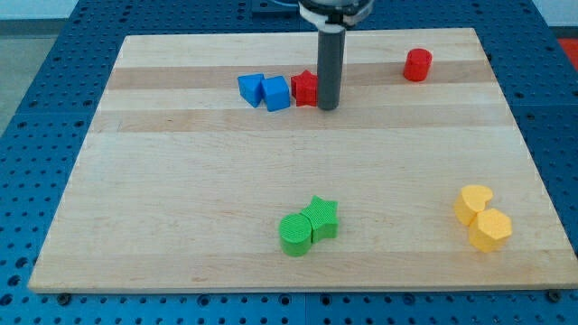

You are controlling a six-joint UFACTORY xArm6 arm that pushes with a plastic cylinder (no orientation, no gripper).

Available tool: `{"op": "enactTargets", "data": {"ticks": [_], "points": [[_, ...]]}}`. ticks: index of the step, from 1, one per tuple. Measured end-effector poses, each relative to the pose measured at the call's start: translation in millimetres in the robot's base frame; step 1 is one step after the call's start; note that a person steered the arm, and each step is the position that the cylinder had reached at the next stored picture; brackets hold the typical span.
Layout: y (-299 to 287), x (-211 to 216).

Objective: Push the red circle to the red star

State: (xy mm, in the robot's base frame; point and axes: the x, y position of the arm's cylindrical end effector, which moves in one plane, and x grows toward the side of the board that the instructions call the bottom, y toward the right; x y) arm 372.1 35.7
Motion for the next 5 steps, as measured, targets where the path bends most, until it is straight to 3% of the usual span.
{"op": "enactTargets", "data": {"ticks": [2,5], "points": [[12.1,15.8],[185.7,15.9]]}}
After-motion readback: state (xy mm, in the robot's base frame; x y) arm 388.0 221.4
